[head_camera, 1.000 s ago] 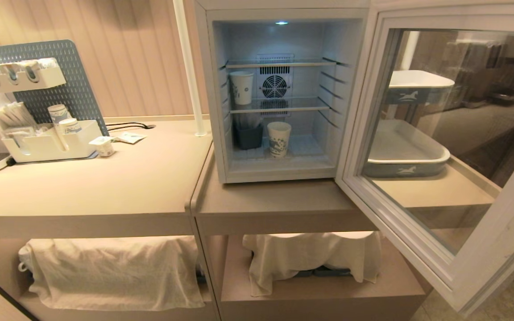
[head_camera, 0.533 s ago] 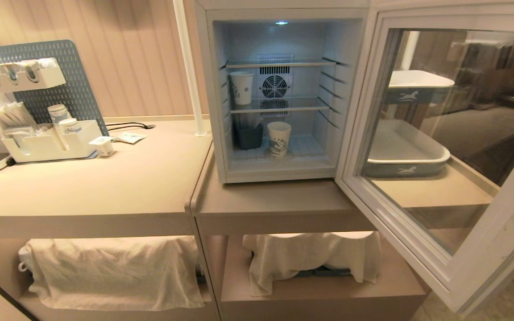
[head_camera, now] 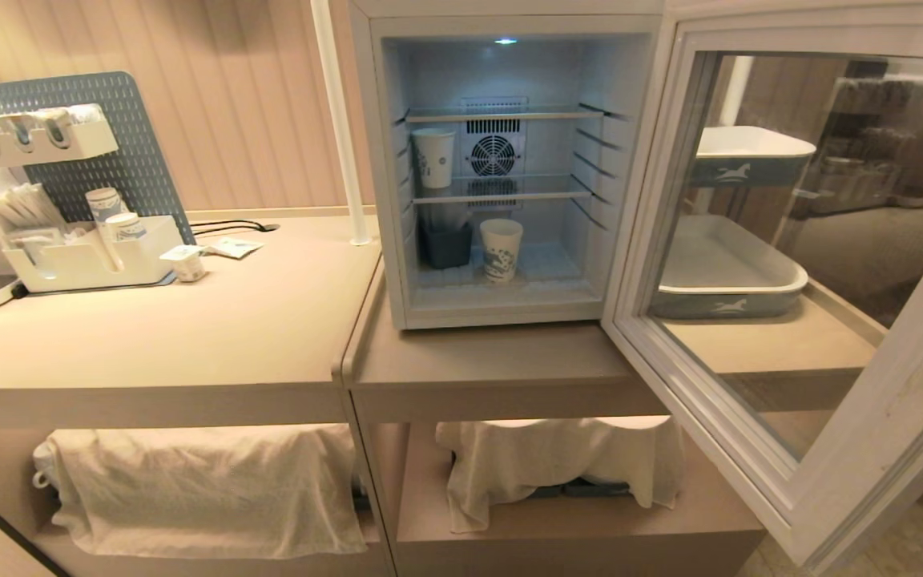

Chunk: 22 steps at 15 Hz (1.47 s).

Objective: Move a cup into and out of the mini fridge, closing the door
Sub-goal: Close the freezer door

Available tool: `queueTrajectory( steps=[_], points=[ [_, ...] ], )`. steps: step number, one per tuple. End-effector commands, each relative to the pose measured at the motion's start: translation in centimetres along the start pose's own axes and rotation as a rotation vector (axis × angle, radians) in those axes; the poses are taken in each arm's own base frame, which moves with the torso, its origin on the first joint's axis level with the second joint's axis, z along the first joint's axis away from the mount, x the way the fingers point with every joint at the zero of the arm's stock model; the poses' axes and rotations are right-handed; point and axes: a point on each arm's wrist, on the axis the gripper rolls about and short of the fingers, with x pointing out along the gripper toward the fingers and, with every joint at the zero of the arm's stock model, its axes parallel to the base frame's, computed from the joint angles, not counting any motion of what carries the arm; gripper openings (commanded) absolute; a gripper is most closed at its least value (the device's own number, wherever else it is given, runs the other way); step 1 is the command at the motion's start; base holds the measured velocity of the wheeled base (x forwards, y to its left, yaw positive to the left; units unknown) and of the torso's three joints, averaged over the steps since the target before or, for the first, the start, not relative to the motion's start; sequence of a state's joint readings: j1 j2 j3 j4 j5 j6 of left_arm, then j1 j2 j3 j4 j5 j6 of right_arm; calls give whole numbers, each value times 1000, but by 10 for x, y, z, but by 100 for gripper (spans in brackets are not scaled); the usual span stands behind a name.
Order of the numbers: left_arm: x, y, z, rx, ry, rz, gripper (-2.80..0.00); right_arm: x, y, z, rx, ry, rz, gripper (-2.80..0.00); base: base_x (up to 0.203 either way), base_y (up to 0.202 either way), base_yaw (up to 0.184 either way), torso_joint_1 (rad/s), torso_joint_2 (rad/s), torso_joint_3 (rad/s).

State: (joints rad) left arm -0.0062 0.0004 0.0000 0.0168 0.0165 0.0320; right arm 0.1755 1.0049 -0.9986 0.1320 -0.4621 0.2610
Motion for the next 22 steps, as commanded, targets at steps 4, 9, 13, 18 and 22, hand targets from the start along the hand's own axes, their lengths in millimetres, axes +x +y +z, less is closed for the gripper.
queueTrajectory(
  steps=[4, 9, 13, 18, 22],
  points=[
    [0, 0, 0, 0, 3, 0, -280, -3, 10, -1, 94, 49, 72, -280, 0, 0, 0, 0, 0, 0],
    [0, 0, 0, 0, 2, 0, -280, 5, 32, 4, 135, 88, 157, -280, 0, 0, 0, 0, 0, 0],
    [0, 0, 0, 0, 2, 0, -280, 10, 47, 6, 149, 111, 205, -280, 0, 0, 0, 0, 0, 0],
    [0, 0, 0, 0, 3, 0, -280, 10, 62, 1, 163, 152, 262, -280, 0, 0, 0, 0, 0, 0],
    [0, 0, 0, 0, 3, 0, -280, 17, 90, 6, 176, 180, 327, -280, 0, 0, 0, 0, 0, 0]
  ],
)
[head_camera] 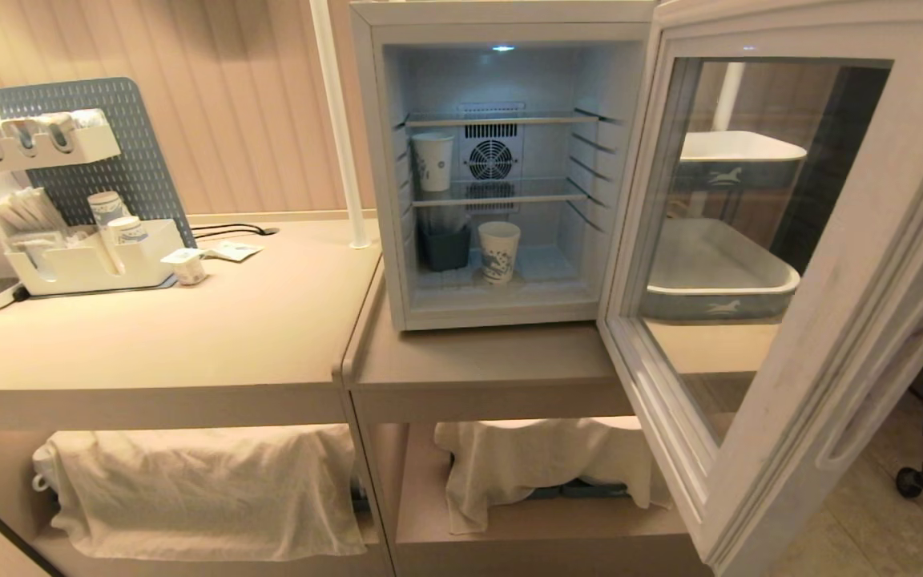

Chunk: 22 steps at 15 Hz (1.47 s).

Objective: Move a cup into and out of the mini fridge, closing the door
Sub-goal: Close the freezer door

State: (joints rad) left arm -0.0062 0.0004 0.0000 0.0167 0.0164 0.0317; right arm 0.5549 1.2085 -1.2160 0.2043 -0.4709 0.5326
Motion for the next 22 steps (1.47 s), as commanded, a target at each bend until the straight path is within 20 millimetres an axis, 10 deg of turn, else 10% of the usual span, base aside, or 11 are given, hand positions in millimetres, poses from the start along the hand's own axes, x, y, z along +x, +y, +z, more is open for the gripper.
queueTrajectory(
  steps=[1, 15, 22],
  points=[
    [0, 0, 0, 1, 3, 0, -280, 15, 14, -4, -10, 29, 13, -280, 0, 0, 0, 0, 0, 0],
    [0, 0, 0, 1, 3, 0, -280, 41, 54, -18, -69, 100, 64, -280, 0, 0, 0, 0, 2, -1],
    [0, 0, 0, 1, 3, 0, -280, 86, 85, -27, -162, 108, 62, -280, 0, 0, 0, 0, 0, 0]
  ],
)
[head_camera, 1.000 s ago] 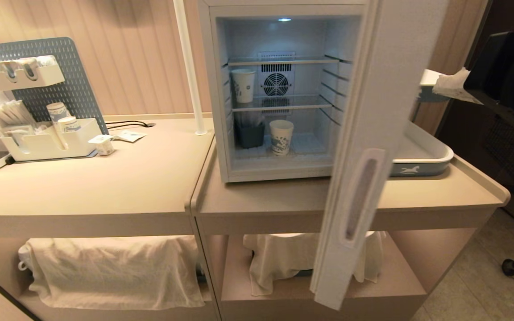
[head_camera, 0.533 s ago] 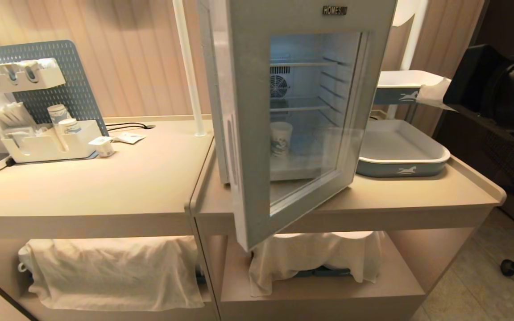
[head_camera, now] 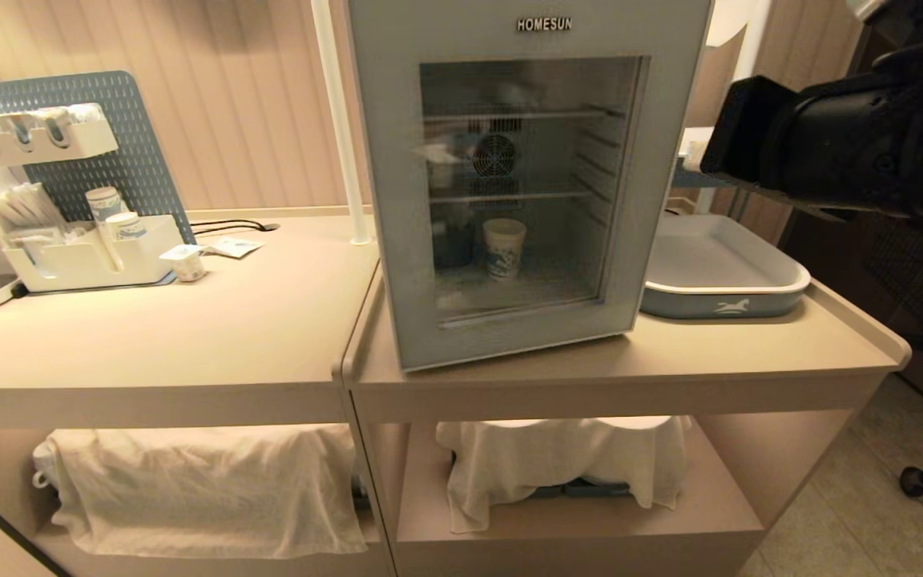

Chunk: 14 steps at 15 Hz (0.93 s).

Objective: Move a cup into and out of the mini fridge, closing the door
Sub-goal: Close the freezer door

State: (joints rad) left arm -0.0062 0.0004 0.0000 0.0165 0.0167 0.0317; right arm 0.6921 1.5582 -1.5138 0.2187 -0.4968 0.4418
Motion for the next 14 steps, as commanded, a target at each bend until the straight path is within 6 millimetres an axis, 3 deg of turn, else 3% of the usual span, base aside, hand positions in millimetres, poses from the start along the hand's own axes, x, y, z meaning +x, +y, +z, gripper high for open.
queueTrajectory(
  steps=[1, 9, 14],
  points=[
    [0, 0, 0, 1, 3, 0, -280, 21, 10, -7, -36, 23, -13, -280, 0, 0, 0, 0, 0, 0],
    [0, 0, 0, 1, 3, 0, -280, 80, 39, -10, -281, -96, -35, -280, 0, 0, 0, 0, 0, 0],
    [0, 0, 0, 1, 3, 0, -280, 136, 50, -18, -416, -240, -49, -280, 0, 0, 0, 0, 0, 0]
  ],
)
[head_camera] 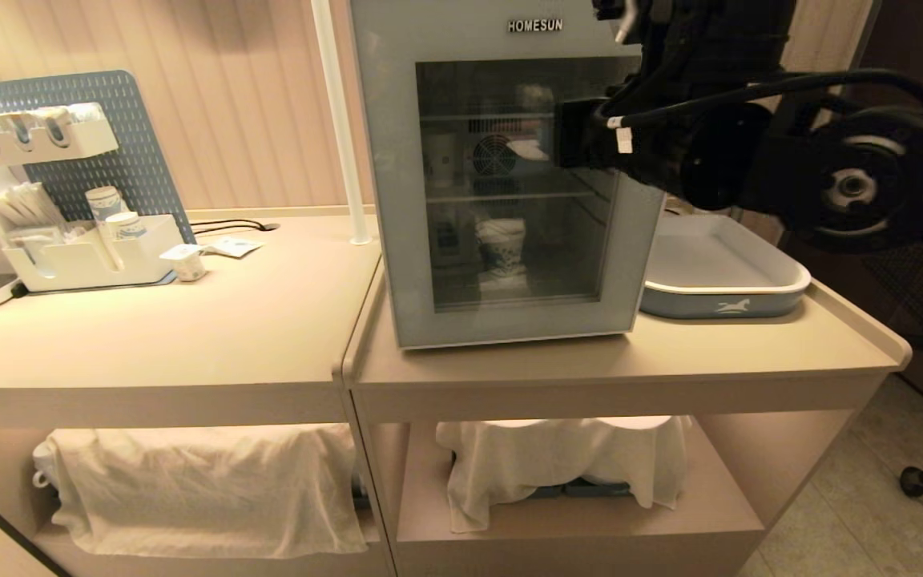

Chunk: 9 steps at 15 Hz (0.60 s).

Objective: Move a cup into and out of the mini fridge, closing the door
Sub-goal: Close the freezer door

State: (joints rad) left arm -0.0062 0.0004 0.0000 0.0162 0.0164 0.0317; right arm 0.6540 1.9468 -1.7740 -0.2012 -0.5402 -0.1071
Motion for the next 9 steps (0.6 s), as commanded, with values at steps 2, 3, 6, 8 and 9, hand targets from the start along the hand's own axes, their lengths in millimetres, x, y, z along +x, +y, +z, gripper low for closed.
queueTrajectory(
  steps=[2, 3, 6, 8, 9],
  points=[
    [0, 0, 0, 1, 3, 0, -280, 36, 14, -20, -11, -8, -18, -280, 0, 0, 0, 0, 0, 0],
    [0, 0, 0, 1, 3, 0, -280, 48, 11, -27, -20, -4, -39, -280, 0, 0, 0, 0, 0, 0],
    [0, 0, 0, 1, 2, 0, -280, 65, 9, -43, -28, -6, -61, -280, 0, 0, 0, 0, 0, 0],
    [0, 0, 0, 1, 3, 0, -280, 72, 10, -52, -40, -11, -55, -280, 0, 0, 0, 0, 0, 0],
    [0, 0, -1, 1, 2, 0, -280, 74, 11, -54, -39, -15, -56, -280, 0, 0, 0, 0, 0, 0]
  ],
)
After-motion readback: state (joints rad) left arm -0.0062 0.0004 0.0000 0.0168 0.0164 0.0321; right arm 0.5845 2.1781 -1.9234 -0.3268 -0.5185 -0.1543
